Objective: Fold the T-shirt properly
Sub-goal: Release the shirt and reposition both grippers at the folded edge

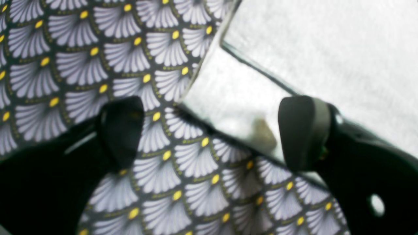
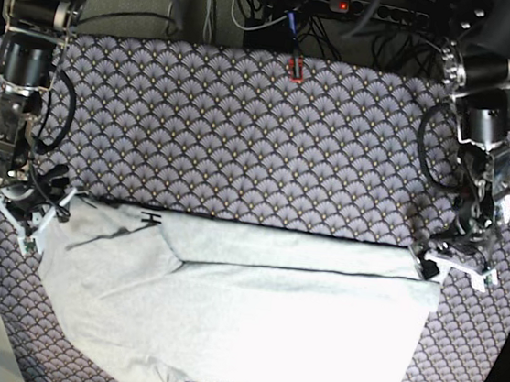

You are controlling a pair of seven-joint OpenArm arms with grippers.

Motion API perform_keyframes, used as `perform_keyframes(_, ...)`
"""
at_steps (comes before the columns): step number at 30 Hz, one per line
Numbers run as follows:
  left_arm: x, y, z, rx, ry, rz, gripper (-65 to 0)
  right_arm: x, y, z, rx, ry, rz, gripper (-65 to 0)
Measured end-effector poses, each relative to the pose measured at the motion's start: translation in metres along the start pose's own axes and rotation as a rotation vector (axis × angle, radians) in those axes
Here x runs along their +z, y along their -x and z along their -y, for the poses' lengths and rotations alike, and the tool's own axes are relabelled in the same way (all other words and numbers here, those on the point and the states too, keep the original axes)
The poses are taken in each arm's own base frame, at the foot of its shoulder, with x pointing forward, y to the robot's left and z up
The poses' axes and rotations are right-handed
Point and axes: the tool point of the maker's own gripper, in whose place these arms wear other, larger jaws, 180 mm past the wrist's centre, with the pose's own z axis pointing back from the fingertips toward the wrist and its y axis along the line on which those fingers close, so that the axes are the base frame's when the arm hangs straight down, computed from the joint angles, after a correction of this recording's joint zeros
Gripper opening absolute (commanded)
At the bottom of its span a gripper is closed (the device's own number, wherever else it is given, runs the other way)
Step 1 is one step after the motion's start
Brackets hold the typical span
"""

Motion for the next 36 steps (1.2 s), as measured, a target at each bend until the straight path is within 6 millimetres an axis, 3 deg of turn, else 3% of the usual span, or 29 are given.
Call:
perform_keyframes(3, -0.002, 0.002, 0.009, 0.004, 0.020, 0.002, -0.7, 0.000, 0.000, 0.000, 0.001, 0.000, 0.000, -36.9)
perform_keyframes(13, -0.012, -0.003, 0.014, 0.033, 0.022, -0.014, -0.9, 0.000, 0.000, 0.002, 0.002, 0.003, -0.001, -36.9)
perform_keyframes(33, -0.014, -0.004, 0.011, 0.042, 0.022, 0.010, -1.2, 0.000, 0.001, 0.002, 0.002, 0.003, -0.002, -36.9)
perform_keyframes(36, -0.014, -0.003, 0.011, 0.041, 0.021, 0.009, -6.3, 0.000, 0.001, 0.002, 0.004, 0.004, -0.003, -36.9)
